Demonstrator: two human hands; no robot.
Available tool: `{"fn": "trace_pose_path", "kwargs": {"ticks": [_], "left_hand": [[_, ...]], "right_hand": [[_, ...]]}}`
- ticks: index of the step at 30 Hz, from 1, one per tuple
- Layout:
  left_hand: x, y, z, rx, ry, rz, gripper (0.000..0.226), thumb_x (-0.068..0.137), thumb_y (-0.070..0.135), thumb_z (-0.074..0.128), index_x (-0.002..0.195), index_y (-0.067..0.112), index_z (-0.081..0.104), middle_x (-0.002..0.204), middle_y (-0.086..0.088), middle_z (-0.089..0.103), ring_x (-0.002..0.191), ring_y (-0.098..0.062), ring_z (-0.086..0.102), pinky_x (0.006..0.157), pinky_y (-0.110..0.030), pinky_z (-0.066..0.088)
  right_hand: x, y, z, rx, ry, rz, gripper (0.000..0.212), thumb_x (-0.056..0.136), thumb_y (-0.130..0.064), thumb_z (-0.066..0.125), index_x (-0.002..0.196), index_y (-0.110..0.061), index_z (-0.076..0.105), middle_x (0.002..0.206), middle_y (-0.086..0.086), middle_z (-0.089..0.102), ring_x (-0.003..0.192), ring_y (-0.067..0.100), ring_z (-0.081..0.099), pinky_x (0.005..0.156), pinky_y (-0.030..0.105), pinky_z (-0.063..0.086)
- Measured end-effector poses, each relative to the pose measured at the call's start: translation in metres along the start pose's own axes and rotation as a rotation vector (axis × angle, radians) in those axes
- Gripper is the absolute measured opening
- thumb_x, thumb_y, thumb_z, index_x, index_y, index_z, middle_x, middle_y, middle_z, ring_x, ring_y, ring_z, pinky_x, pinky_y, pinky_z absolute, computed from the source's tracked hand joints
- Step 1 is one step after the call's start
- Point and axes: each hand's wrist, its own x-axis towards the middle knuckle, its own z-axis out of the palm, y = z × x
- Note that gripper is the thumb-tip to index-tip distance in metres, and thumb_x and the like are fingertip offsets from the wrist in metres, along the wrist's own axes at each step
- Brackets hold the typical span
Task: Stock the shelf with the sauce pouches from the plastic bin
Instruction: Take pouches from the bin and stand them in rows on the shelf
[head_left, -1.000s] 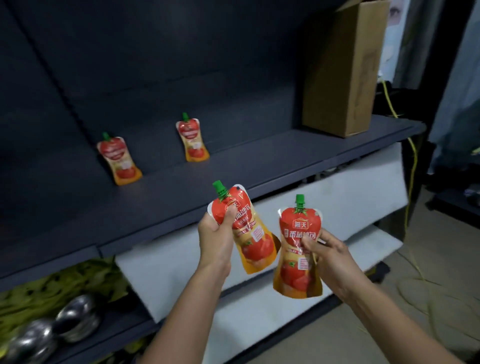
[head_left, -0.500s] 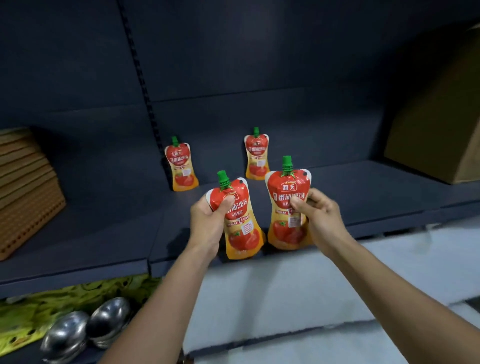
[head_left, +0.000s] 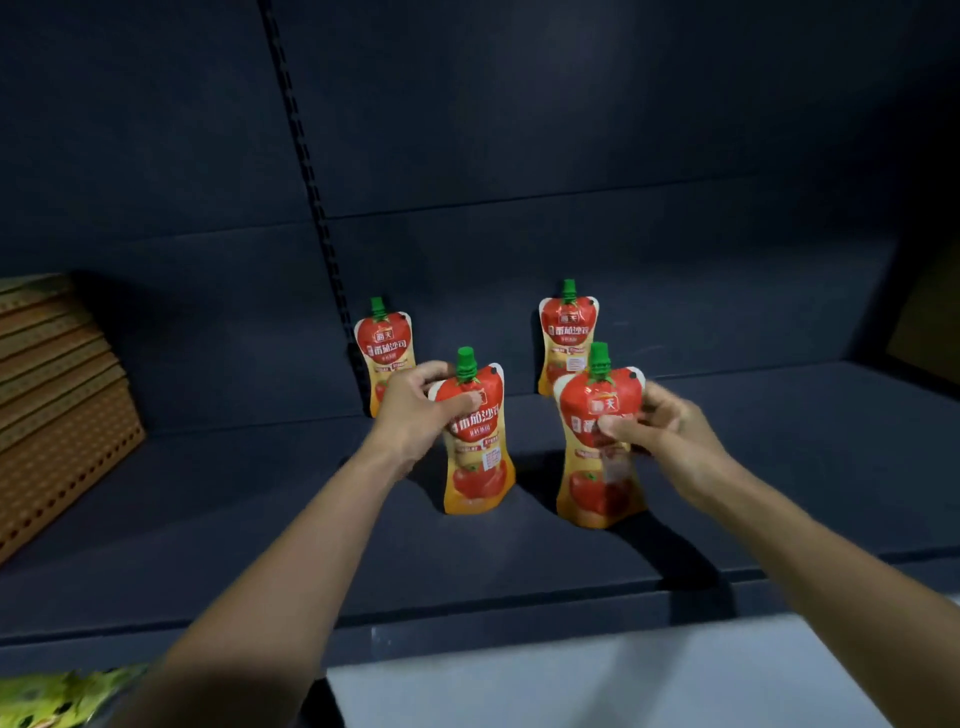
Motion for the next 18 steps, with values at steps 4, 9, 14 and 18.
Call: {"fn": "trace_pose_path", "kwargs": {"ticks": [4,9,14,18], "left_hand": [[0.04,0.018,-0.023,0.28,-0.212,-0.023,0.032,0.075,0.001,0.08,0.101,0.011,0.067,0.095,0.004,0.069,0.089,-0.01,0.067,0.078,-0.024,0.056],[0.097,0.021,-0.036,0.577,-0.33,0.058,0.025,0.075,0.007,0.081,0.083,0.022,0.064,0.094,0.003,0.071,0.092,-0.014,0.068,0.073,-0.022,0.054],[0.154,0.01,-0.041,0.748,-0.287,0.081,0.022,0.077,0.005,0.079,0.092,0.016,0.067,0.106,-0.005,0.072,0.101,-0.019,0.067,0.09,-0.038,0.056],[0.185,0.003,-0.036,0.809,-0.278,0.14,0.019,0.079,0.002,0.076,0.094,0.011,0.068,0.101,-0.004,0.071,0.097,-0.017,0.066,0.086,-0.032,0.054]], "right_hand": [[0.018,-0.034,-0.009,-0.325,-0.171,-0.013,0.022,0.073,-0.011,0.079,0.09,-0.014,0.066,0.085,-0.003,0.075,0.075,0.007,0.071,0.061,0.018,0.052],[0.052,-0.048,-0.013,-0.446,-0.2,-0.021,0.01,0.08,-0.008,0.072,0.074,-0.001,0.067,0.068,0.003,0.071,0.054,0.008,0.061,0.047,0.022,0.048],[0.096,-0.039,0.001,-0.413,-0.135,-0.035,0.007,0.08,-0.005,0.07,0.079,0.003,0.069,0.076,0.008,0.074,0.069,0.018,0.07,0.057,0.026,0.057],[0.138,-0.03,0.017,-0.422,-0.033,-0.036,0.016,0.086,-0.006,0.067,0.086,0.01,0.065,0.087,0.019,0.073,0.078,0.029,0.071,0.067,0.037,0.061]]}}
